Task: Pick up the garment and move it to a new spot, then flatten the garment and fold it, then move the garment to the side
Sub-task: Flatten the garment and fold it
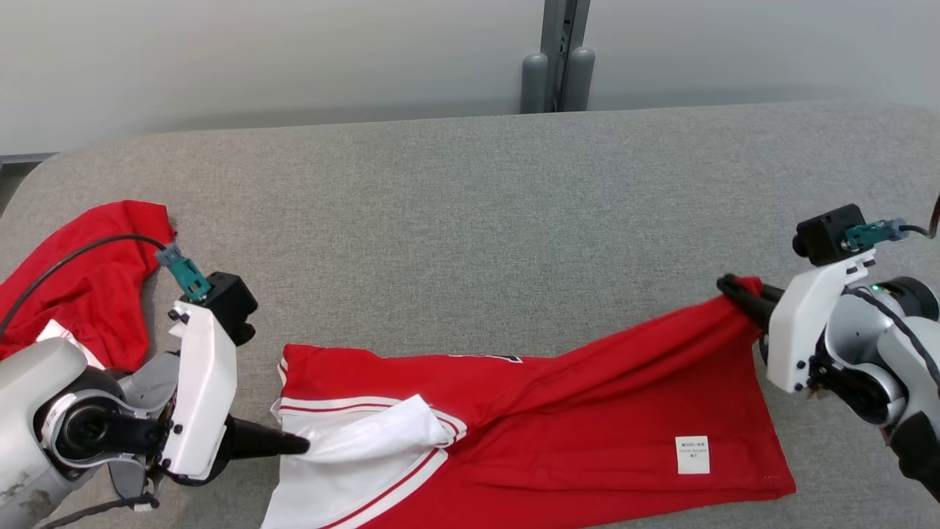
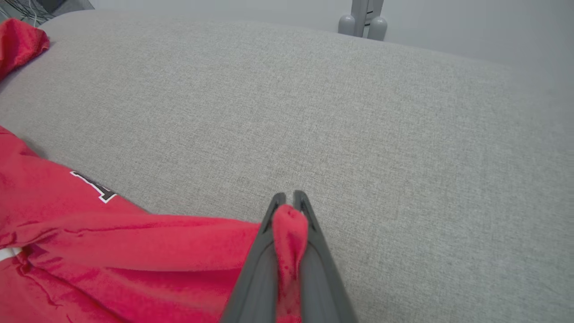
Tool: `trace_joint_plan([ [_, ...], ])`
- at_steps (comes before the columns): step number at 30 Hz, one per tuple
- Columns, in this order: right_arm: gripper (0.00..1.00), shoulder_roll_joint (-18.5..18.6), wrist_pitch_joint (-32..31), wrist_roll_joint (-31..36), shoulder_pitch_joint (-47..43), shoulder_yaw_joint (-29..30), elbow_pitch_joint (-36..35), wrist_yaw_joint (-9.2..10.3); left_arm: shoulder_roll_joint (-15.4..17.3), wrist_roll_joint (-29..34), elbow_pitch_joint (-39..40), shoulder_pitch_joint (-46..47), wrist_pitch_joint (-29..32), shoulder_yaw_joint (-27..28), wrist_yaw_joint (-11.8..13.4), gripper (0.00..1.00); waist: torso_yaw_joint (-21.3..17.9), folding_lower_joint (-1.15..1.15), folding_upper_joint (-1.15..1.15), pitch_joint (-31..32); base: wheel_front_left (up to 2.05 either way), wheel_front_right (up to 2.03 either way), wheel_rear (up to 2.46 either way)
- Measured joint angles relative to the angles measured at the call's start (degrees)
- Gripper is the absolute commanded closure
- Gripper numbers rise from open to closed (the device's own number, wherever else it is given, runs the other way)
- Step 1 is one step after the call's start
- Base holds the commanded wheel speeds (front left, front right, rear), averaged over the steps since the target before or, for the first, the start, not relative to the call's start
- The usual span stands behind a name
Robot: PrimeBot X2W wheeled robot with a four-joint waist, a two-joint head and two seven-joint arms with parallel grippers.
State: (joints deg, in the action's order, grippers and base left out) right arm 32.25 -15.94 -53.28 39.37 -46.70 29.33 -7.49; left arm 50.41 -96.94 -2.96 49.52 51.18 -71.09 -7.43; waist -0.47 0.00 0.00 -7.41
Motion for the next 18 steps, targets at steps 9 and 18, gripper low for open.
trace_joint_plan([
  [9, 1.0, -3.07, 2.4, -0.76, 2.53, -4.3, 3.37, -0.01, -0.58, 0.01, 0.31, 0.48, 0.76, 0.73, 0.0, 1.0, 0.41, 0.0, 0.0, -0.83, 0.0, 0.0, 0.0],
  [18, 1.0, 2.68, -9.13, -10.36, 1.03, -6.19, -0.7, 0.0, -0.29, -0.05, -0.69, -0.64, 1.23, 0.46, 0.0, 1.0, 0.04, 0.0, 0.0, 0.22, 0.0, 0.0, 0.0],
])
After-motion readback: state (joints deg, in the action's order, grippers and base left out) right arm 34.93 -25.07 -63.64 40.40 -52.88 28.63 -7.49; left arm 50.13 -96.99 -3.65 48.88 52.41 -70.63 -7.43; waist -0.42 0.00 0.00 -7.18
